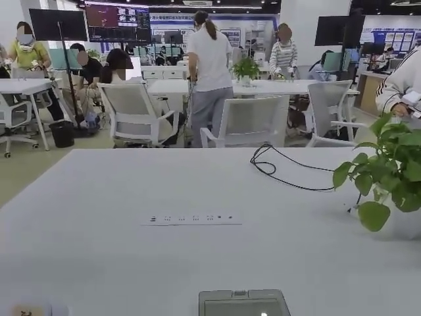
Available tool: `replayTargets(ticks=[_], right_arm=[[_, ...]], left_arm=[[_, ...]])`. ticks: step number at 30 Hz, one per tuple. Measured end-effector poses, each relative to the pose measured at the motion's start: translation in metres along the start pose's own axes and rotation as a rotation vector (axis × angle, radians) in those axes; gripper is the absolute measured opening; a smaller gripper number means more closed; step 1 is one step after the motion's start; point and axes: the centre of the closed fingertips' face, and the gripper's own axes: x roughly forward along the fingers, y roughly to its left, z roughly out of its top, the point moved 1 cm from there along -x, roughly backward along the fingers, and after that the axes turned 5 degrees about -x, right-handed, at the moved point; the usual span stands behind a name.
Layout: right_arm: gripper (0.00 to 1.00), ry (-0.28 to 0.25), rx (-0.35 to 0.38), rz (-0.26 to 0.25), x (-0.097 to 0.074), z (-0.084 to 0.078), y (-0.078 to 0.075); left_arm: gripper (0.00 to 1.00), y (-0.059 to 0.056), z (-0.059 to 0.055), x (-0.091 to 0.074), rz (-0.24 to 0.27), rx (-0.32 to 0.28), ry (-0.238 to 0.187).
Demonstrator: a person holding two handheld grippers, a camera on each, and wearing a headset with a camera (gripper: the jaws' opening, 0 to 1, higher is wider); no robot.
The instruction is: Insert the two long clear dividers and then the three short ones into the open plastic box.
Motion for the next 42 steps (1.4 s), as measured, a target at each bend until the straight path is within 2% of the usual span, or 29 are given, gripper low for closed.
replayTargets(ticks=[3, 7, 10, 14, 19, 24, 29, 34, 42], right_arm=[[0.61, -0.02, 0.009, 0.002, 0.003, 0.012, 0.001], [0.58, -0.049, 0.058, 0.0, 0.01, 0.03, 0.003], [0.56, -0.069, 0.055, -0.002, 0.015, 0.039, 0.006], [0.52, -0.095, 0.086, -0.014, 0.022, 0.05, 0.008], [0.48, -0.101, 0.124, -0.037, 0.03, 0.055, 0.009], [0.39, -0.091, 0.16, -0.057, 0.039, 0.056, 0.013], [0.3, -0.081, 0.237, -0.059, 0.05, 0.053, 0.019], [0.27, -0.08, 0.287, -0.067, 0.064, 0.052, 0.024], [0.19, -0.069, 0.376, -0.092, 0.069, 0.041, 0.024]], left_arm=[[0.3, -0.016, 0.007, -0.001, -0.042, -0.002, -0.036], [0.3, -0.04, 0.011, -0.001, -0.09, 0.0, -0.062], [0.3, -0.057, 0.013, 0.001, -0.129, 0.001, -0.08], [0.3, -0.076, 0.017, 0.002, -0.165, 0.006, -0.102], [0.3, -0.095, 0.021, 0.004, -0.204, 0.018, -0.126], [0.3, -0.11, 0.025, 0.006, -0.235, 0.031, -0.147], [0.3, -0.126, 0.026, 0.01, -0.264, 0.061, -0.147], [0.3, -0.14, 0.027, 0.012, -0.286, 0.099, -0.153], [0.3, -0.15, 0.027, 0.014, -0.288, 0.169, -0.157]])
